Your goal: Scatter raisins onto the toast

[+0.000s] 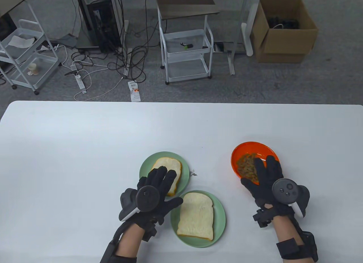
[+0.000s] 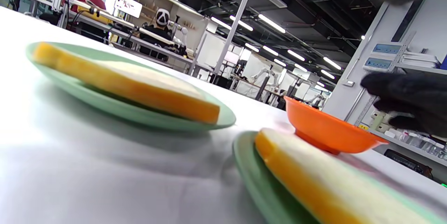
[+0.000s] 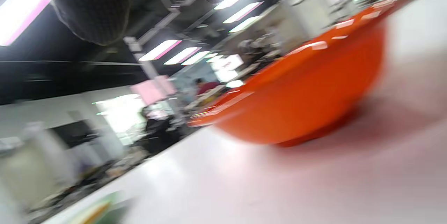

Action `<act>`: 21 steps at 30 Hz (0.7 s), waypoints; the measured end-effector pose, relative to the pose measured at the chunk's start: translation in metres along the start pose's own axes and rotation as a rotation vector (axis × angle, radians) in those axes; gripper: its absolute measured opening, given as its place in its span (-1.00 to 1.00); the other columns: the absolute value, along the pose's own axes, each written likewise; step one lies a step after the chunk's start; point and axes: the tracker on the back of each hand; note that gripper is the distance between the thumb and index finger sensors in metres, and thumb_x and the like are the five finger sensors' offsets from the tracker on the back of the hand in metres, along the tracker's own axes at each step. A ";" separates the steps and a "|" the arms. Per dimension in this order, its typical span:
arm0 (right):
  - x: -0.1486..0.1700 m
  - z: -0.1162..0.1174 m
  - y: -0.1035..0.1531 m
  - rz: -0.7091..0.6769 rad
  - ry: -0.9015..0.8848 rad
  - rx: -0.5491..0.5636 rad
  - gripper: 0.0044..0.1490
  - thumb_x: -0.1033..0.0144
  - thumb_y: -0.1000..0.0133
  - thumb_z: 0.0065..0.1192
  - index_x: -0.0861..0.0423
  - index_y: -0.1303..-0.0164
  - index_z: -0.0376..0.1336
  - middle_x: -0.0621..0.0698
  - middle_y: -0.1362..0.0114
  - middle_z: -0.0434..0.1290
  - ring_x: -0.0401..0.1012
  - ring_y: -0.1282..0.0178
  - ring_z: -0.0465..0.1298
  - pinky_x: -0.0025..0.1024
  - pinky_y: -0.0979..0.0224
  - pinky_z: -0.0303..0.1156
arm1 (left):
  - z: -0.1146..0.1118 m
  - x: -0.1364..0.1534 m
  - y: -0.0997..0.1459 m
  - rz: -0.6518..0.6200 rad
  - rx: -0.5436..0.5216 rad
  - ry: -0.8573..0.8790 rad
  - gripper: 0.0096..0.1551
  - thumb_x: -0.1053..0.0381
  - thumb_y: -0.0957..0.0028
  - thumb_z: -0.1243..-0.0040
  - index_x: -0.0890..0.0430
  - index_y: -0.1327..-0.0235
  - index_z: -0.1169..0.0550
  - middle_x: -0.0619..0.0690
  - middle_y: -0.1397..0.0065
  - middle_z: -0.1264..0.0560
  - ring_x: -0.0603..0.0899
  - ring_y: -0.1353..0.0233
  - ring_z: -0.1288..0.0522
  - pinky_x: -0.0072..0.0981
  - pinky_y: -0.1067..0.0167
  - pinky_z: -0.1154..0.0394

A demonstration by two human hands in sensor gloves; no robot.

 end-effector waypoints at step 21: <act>0.065 0.020 -0.011 0.497 -0.430 0.043 -0.22 0.46 -0.06 0.41 0.18 -0.54 0.24 0.53 -0.35 0.44 -0.04 0.40 0.76 -0.46 0.40 0.74 | 0.000 0.000 0.000 0.029 -0.020 -0.019 0.00 -0.61 0.03 -0.06 -0.28 -0.69 -0.17 -0.04 -0.80 -0.13 0.27 -0.76 -0.17 0.40 -0.58 -0.17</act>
Point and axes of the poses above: the tracker on the back of each hand, its own x axis roughly to the little-finger side, its own y axis roughly from the fingertips to the wrist, z = x × y
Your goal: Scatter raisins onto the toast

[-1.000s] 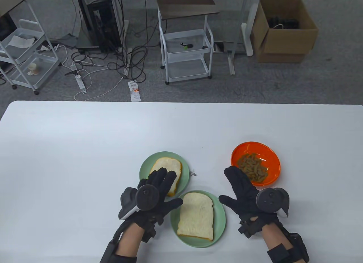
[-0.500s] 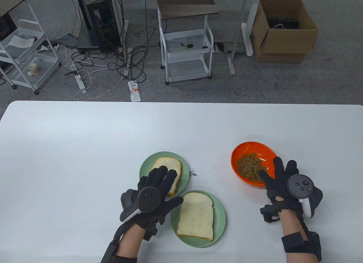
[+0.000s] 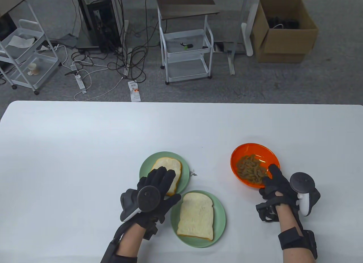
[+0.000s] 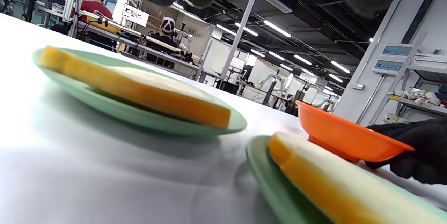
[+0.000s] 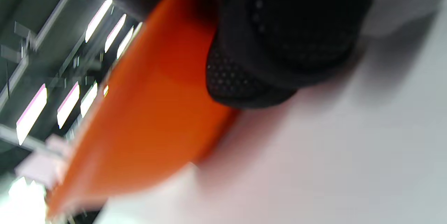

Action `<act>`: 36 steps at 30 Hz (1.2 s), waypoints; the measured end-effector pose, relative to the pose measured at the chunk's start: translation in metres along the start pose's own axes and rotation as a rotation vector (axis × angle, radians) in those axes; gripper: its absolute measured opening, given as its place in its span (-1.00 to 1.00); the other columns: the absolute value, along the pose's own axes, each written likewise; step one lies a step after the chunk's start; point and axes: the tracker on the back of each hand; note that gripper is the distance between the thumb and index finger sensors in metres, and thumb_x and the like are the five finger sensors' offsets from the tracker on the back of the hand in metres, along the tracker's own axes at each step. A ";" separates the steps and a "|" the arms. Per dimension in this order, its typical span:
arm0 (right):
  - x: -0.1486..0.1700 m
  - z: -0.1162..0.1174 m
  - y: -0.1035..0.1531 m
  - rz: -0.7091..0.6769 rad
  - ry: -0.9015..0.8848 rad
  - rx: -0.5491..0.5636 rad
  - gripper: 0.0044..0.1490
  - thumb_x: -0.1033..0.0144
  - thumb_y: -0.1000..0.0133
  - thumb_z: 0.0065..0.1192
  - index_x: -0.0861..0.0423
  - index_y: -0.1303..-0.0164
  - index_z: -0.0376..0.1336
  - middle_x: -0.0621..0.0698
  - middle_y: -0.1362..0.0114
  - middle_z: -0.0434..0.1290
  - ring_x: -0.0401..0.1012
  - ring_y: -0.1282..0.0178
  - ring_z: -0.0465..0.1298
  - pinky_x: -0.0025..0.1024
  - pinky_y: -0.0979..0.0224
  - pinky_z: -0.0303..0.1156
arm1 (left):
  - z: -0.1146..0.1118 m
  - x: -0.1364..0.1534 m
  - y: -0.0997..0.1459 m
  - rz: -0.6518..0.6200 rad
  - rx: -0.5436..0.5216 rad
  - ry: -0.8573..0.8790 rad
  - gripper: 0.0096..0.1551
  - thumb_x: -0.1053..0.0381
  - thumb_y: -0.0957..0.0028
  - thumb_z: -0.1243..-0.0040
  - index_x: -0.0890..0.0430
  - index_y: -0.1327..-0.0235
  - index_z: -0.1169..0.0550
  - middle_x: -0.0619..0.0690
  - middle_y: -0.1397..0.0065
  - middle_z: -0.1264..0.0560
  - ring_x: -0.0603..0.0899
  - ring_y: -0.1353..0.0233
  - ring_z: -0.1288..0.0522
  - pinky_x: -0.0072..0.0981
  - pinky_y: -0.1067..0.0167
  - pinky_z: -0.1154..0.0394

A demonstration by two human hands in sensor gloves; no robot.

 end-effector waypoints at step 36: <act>-0.090 0.078 0.132 -0.717 0.202 -0.161 -0.30 0.56 0.00 0.42 0.11 -0.43 0.38 0.44 -0.35 0.47 0.04 0.53 0.74 -0.39 0.53 0.73 | -0.023 -0.108 0.018 -0.238 -0.029 -0.549 -0.07 -0.60 0.13 -0.20 -0.24 -0.54 -0.43 -0.11 -0.63 -0.46 0.10 -0.46 -0.57 0.04 -0.43 -0.50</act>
Point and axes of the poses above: the tracker on the back of each hand, its own x axis roughly to the little-finger side, its own y axis roughly from the fingertips to the wrist, z = x × y
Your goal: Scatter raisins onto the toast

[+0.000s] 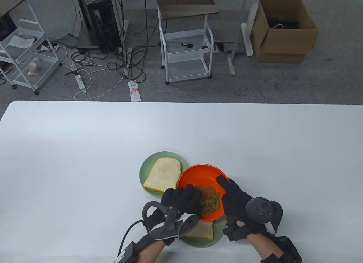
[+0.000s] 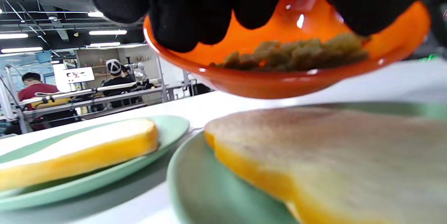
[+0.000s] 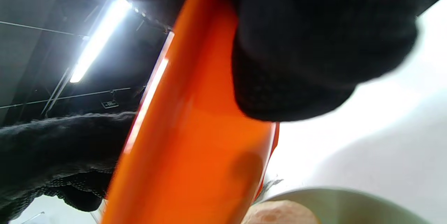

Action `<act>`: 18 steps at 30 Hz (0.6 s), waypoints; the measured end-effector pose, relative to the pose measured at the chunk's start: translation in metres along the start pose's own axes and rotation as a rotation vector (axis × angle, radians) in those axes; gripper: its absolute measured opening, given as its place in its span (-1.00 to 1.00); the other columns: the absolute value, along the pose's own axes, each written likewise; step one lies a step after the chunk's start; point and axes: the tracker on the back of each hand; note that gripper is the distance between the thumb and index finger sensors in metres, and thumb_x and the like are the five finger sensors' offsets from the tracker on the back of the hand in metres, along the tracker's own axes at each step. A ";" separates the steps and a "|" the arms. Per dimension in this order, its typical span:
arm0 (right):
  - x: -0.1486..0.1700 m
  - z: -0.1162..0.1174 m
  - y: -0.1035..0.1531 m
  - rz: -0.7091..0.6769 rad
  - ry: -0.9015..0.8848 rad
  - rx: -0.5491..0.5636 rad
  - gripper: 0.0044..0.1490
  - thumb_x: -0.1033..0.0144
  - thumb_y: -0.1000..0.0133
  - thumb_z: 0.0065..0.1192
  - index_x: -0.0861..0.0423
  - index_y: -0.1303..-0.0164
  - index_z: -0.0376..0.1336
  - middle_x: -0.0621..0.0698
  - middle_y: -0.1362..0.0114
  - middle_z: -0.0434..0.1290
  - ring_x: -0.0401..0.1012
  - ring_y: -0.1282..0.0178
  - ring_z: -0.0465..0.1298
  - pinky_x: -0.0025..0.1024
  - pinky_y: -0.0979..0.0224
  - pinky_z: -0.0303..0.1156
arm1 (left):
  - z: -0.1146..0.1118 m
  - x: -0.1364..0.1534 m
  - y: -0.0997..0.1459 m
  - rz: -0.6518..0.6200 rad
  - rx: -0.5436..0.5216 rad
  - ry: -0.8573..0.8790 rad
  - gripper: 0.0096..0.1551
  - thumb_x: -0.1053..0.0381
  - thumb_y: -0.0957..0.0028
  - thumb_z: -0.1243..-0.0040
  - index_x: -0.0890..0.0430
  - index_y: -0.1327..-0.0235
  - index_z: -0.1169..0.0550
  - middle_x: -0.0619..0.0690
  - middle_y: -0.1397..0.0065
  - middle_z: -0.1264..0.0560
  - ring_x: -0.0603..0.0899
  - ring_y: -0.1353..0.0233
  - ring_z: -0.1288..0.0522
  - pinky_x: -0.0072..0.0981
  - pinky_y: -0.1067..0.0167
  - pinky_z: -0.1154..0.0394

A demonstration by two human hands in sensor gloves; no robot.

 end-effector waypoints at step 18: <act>0.009 0.007 0.003 0.199 -0.289 -0.091 -0.32 0.58 0.01 0.40 0.10 -0.39 0.41 0.47 -0.33 0.48 0.08 0.60 0.73 -0.39 0.62 0.73 | 0.009 -0.026 -0.023 0.125 0.109 -0.068 -0.27 -0.41 0.13 -0.47 -0.22 -0.34 -0.59 -0.11 -0.34 -0.64 -0.02 -0.01 -0.77 -0.22 -0.12 -0.70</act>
Point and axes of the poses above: the tracker on the back of each hand, its own x axis roughly to the little-finger side, its own y axis roughly from the fingertips to the wrist, z = x × y
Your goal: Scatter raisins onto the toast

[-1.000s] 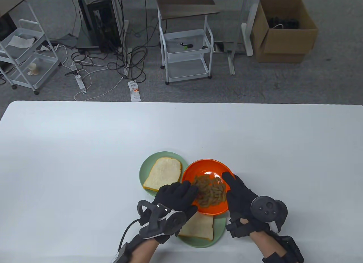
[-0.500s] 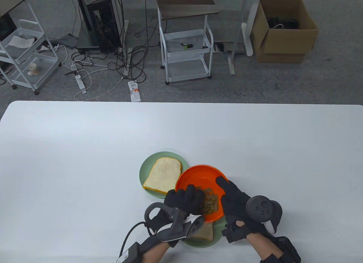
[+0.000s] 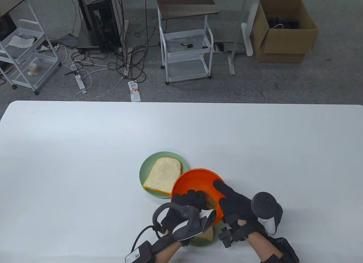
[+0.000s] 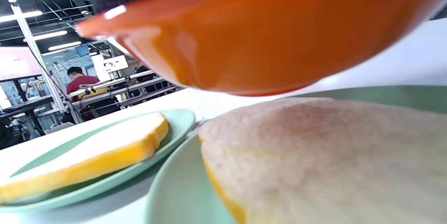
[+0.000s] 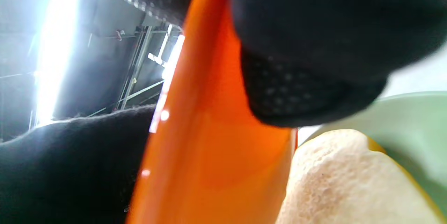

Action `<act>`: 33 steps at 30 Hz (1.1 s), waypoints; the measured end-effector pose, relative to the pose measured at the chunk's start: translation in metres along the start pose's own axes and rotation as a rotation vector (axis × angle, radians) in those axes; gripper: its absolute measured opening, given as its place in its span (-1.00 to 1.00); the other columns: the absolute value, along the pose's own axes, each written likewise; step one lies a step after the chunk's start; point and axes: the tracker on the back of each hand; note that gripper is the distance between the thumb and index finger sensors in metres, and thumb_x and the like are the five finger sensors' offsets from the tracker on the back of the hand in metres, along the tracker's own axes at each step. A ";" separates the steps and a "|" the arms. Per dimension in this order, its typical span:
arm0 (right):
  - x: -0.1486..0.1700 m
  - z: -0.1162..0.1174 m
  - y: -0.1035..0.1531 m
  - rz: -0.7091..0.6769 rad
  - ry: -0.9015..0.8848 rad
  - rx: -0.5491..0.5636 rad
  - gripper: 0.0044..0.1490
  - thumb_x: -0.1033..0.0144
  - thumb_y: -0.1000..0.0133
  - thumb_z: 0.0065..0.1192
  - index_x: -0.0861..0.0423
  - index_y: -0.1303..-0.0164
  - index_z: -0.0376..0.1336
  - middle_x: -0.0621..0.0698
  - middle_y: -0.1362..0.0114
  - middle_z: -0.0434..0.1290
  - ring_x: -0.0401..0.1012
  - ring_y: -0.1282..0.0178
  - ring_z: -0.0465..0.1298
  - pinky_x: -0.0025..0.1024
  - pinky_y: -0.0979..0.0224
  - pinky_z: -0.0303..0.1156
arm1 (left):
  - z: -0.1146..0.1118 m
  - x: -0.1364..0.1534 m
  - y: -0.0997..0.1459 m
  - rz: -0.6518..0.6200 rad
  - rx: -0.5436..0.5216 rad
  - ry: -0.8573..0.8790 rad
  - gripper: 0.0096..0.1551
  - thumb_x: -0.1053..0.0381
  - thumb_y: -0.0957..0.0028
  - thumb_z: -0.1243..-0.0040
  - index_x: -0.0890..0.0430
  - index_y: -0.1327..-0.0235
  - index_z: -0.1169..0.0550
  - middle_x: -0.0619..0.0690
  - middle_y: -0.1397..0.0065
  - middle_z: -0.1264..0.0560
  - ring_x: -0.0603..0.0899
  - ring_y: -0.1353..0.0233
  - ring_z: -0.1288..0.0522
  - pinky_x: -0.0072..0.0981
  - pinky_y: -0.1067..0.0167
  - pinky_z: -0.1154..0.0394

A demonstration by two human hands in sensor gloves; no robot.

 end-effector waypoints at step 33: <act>0.019 -0.010 -0.010 0.103 0.017 0.033 -0.32 0.56 -0.01 0.40 0.12 -0.42 0.39 0.46 -0.35 0.47 0.04 0.57 0.74 -0.42 0.58 0.74 | 0.023 0.056 0.015 0.024 -0.450 0.433 -0.48 -0.33 0.34 -0.68 -0.24 0.10 -0.79 -0.21 0.05 -0.79 -0.10 0.33 -0.82 -0.39 0.19 -0.81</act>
Point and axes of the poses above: the tracker on the back of each hand, its own x axis roughly to the little-finger side, its own y axis roughly from the fingertips to the wrist, z = x × y
